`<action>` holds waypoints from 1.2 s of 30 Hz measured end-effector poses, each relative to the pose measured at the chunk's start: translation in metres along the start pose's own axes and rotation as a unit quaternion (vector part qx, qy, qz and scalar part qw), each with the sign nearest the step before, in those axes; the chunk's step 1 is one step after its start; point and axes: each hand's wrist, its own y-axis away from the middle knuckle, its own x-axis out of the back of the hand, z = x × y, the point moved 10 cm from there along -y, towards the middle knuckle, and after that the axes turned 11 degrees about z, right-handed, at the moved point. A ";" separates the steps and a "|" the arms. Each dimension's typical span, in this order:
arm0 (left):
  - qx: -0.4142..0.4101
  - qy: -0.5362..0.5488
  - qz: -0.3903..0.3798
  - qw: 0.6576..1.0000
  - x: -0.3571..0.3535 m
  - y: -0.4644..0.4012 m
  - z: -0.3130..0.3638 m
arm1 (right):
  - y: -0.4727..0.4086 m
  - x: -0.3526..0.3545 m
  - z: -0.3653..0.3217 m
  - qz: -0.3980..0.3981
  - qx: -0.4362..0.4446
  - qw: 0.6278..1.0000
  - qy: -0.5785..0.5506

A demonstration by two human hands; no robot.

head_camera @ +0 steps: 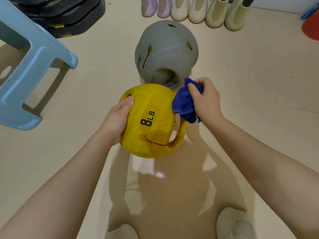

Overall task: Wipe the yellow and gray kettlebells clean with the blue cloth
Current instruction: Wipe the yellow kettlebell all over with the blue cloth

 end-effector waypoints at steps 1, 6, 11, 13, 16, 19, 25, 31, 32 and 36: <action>0.002 0.011 -0.002 1.000 0.003 0.001 -0.003 | 0.006 0.000 0.004 -0.018 -0.027 0.999 -0.012; 0.013 0.044 0.006 0.999 0.026 0.005 -0.022 | 0.035 0.007 0.026 -0.032 -0.129 0.991 -0.028; 0.027 0.061 0.014 0.998 0.037 0.004 -0.032 | 0.072 -0.030 0.008 -0.100 -0.040 0.994 0.019; 0.031 0.065 0.015 0.997 0.036 0.003 -0.033 | 0.087 -0.043 0.000 -0.115 0.008 0.992 0.053; 0.028 0.067 0.017 0.997 0.030 0.004 -0.028 | 0.079 -0.044 -0.001 -0.100 -0.021 0.993 0.053; 0.027 0.080 0.024 0.996 0.024 0.003 -0.023 | 0.072 -0.043 -0.002 -0.122 -0.059 0.991 0.016; 0.022 0.075 0.044 0.996 0.029 0.001 -0.020 | 0.083 -0.039 -0.008 -0.132 -0.065 0.987 -0.067; 0.032 0.105 0.058 0.992 0.029 0.004 -0.031 | 0.066 -0.044 -0.013 -0.079 -0.043 0.996 -0.025; 0.032 0.106 0.057 0.992 0.027 0.005 -0.031 | 0.070 -0.040 -0.018 -0.087 -0.034 0.995 -0.040; 0.031 0.081 0.059 0.994 0.027 0.004 -0.032 | 0.087 -0.045 -0.043 -0.154 0.047 0.987 -0.008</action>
